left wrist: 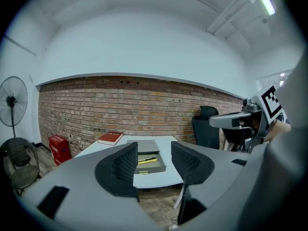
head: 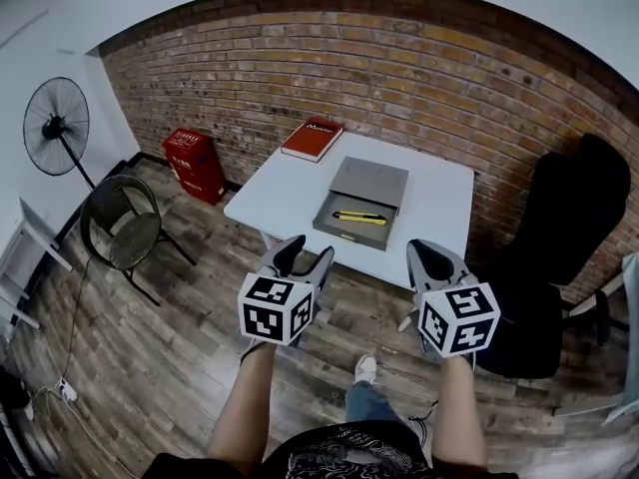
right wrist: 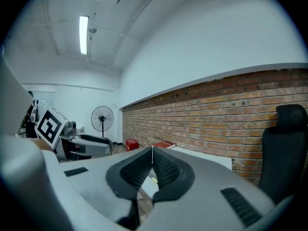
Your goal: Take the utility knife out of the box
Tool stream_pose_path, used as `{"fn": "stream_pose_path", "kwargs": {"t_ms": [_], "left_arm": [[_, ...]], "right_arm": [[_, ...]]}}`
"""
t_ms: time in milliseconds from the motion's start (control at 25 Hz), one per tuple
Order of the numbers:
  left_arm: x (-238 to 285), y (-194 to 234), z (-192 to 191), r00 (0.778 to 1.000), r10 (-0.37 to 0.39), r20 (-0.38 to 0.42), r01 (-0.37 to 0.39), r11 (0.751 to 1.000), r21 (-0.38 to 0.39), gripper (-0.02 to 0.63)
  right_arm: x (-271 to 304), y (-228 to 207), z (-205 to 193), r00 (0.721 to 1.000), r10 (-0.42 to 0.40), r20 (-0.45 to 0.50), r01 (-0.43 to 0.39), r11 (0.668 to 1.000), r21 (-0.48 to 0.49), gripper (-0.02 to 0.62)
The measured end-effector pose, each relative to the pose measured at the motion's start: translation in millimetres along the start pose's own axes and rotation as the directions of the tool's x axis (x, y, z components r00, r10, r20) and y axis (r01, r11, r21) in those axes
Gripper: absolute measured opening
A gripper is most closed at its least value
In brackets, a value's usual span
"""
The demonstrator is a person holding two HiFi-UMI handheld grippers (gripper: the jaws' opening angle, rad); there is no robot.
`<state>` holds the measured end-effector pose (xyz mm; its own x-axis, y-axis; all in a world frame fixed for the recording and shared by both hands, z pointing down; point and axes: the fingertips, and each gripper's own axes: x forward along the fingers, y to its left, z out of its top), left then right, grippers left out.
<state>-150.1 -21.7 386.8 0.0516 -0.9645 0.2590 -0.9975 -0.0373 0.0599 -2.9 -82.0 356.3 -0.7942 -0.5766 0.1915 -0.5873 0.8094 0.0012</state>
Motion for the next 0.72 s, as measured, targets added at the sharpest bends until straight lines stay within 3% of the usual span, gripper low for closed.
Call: {"fn": "stream_pose_path", "kwargs": {"t_ms": [720], "left_arm": [[183,61,49,0.999,0.035,-0.021,-0.035,0.999,0.006,0.218]], "right_arm": [[157,-131,19,0.999,0.021,-0.032,-0.021,0.999,0.025,0.019]]}}
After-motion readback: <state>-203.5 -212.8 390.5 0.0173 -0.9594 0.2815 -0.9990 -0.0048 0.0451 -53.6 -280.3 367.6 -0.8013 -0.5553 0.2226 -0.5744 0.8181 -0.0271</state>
